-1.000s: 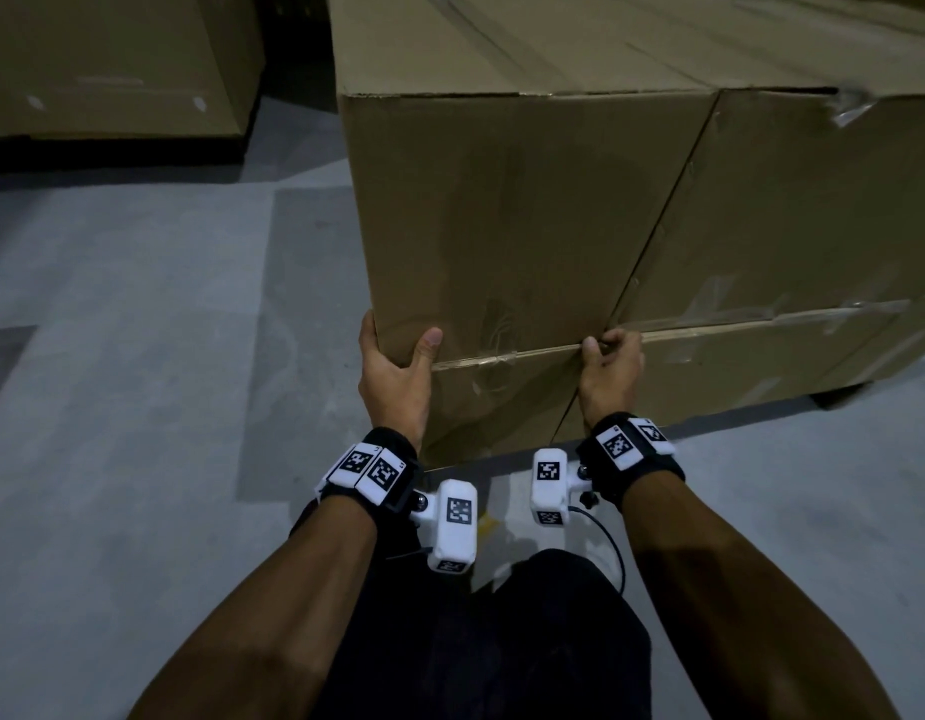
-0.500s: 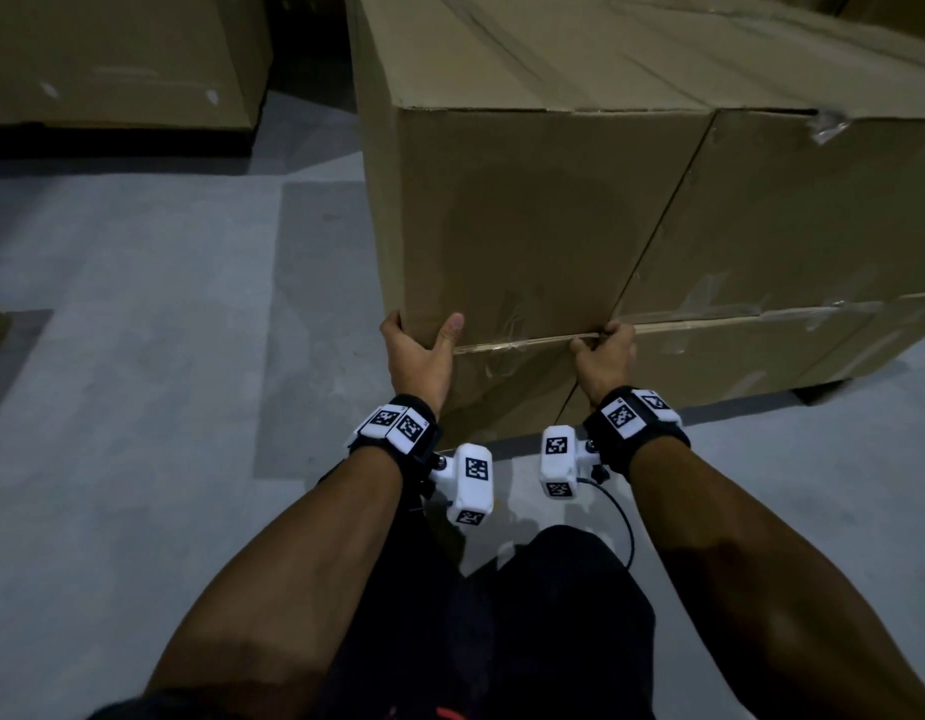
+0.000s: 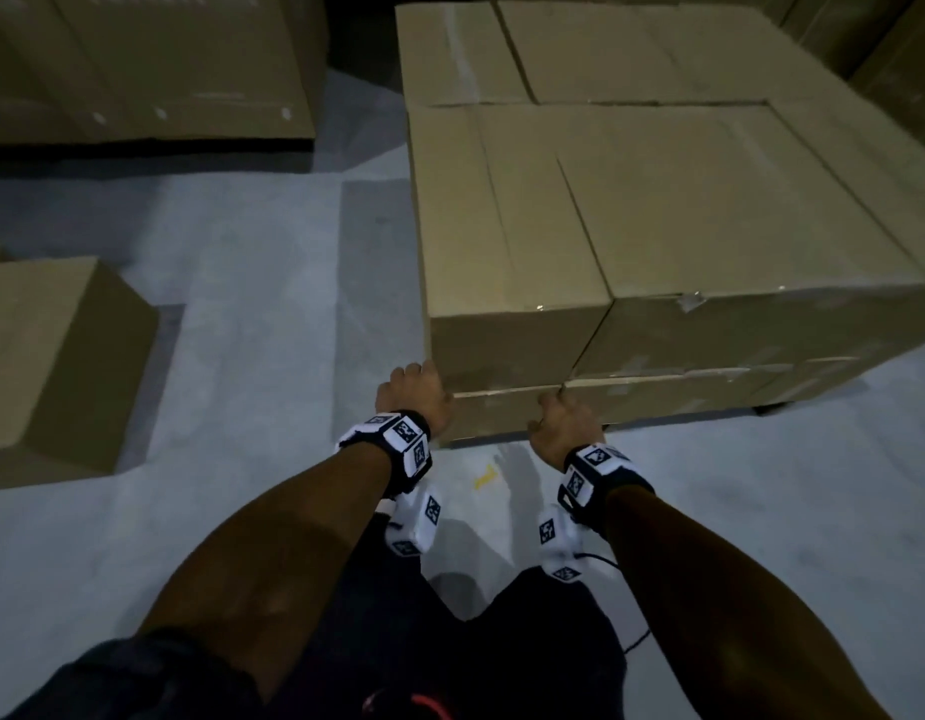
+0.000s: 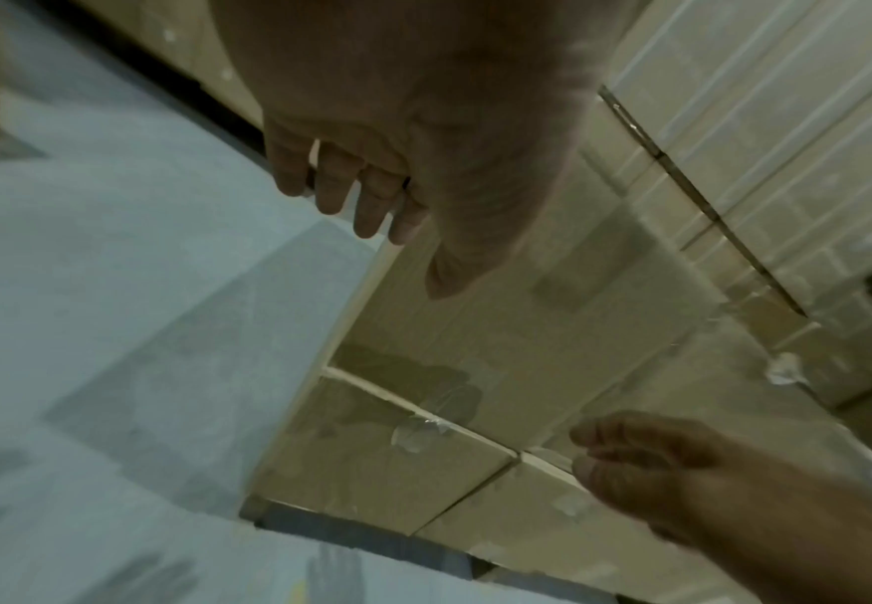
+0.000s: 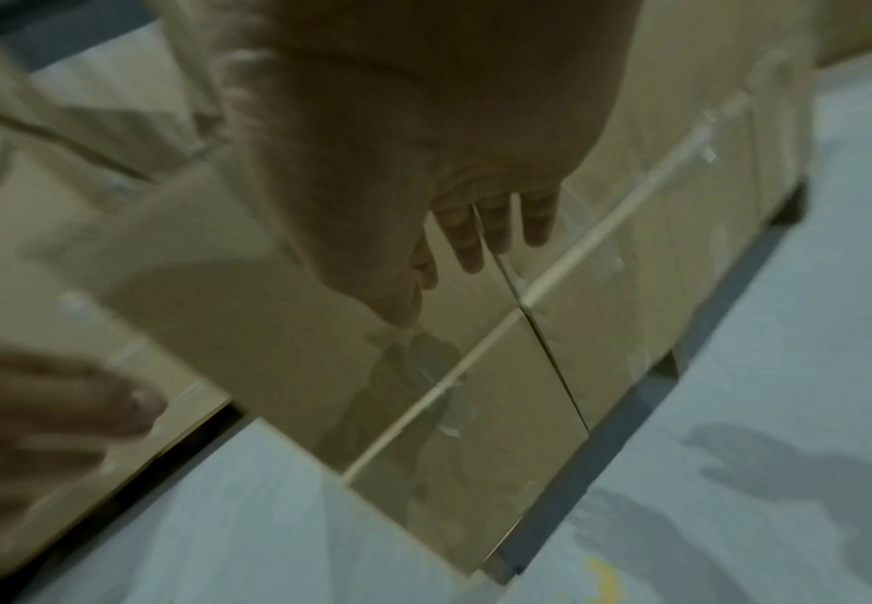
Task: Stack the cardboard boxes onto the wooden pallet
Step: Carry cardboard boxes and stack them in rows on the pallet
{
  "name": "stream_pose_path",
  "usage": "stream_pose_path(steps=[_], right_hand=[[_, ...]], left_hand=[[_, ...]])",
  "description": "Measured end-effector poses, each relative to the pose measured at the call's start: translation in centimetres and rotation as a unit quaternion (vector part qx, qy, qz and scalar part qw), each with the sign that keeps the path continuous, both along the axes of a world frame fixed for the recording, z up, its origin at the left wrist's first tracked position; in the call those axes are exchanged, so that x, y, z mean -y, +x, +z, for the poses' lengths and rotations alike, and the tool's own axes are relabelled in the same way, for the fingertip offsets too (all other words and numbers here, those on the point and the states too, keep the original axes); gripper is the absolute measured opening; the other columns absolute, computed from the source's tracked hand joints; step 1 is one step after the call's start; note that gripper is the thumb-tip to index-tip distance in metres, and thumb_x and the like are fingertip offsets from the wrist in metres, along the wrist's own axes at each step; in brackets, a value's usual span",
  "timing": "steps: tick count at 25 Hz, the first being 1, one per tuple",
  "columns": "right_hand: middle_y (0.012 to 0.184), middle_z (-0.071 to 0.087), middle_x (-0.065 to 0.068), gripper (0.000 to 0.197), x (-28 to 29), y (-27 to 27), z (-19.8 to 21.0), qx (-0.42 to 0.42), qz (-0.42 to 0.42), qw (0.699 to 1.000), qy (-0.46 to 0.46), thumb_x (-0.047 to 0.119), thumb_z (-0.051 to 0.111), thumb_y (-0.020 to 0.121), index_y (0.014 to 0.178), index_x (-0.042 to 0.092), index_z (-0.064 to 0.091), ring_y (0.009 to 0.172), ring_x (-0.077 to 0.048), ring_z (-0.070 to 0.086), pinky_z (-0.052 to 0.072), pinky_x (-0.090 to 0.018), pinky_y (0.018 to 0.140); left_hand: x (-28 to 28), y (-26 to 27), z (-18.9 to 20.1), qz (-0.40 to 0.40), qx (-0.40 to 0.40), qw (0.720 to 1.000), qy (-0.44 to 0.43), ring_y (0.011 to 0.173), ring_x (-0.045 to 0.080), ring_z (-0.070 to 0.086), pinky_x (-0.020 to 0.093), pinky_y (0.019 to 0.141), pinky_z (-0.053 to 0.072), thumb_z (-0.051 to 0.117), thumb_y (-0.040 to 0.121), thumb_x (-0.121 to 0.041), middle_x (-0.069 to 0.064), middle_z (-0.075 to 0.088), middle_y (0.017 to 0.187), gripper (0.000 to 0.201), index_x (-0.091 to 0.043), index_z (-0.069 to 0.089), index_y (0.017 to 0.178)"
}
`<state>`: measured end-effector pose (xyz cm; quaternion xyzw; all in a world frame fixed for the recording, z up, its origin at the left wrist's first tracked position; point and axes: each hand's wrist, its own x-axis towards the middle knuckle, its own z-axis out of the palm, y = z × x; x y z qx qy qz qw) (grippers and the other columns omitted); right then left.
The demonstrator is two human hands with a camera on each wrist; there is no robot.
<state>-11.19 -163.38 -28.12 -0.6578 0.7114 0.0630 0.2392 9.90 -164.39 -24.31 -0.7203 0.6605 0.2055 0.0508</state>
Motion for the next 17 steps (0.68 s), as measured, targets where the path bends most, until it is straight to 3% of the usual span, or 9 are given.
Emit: stream_pose_path(steps=[4,8,11,17], right_hand=[[0.152,0.037,-0.015,0.052,-3.2,1.1,12.7,0.005,0.056,0.998,0.005,0.034,0.044,0.101,0.149,0.013,0.037,0.137,-0.038,0.036,0.035,-0.047,0.112],[0.148,0.042,-0.012,0.050,-5.5,2.3,21.0,0.020,0.080,0.996,-0.027,0.032,0.045,0.100,0.147,0.016,0.040,0.135,-0.034,0.037,0.034,-0.043,0.109],[0.143,0.046,-0.012,0.048,-5.9,2.8,23.0,0.039,0.081,0.995,-0.047,0.032,0.046,0.099,0.144,0.015,0.042,0.130,-0.033,0.041,0.038,-0.043,0.106],[0.144,0.045,-0.013,0.049,-5.1,6.0,23.7,0.031,0.077,0.996,-0.038,0.033,0.046,0.098,0.143,0.015,0.044,0.129,-0.034,0.042,0.040,-0.044,0.106]], left_hand=[[-4.2,0.2,12.2,-0.039,0.011,0.999,-0.005,0.125,0.033,0.046,0.041,0.095,0.041,0.046,0.099,-0.037,0.015,0.051,0.136,0.046,-0.009,0.044,0.135],[-7.7,1.6,19.8,-0.038,0.020,0.999,-0.031,0.130,0.030,0.042,0.040,0.100,0.038,0.044,0.100,-0.037,0.011,0.048,0.142,0.049,-0.010,0.041,0.141],[-9.0,2.7,21.6,-0.021,0.028,0.998,-0.058,0.130,0.029,0.041,0.040,0.102,0.037,0.045,0.099,-0.038,0.010,0.049,0.142,0.050,-0.011,0.042,0.141],[-9.3,5.7,21.5,-0.018,0.036,0.997,-0.067,0.132,0.028,0.039,0.039,0.103,0.037,0.045,0.098,-0.039,0.009,0.047,0.143,0.050,-0.012,0.042,0.141]])
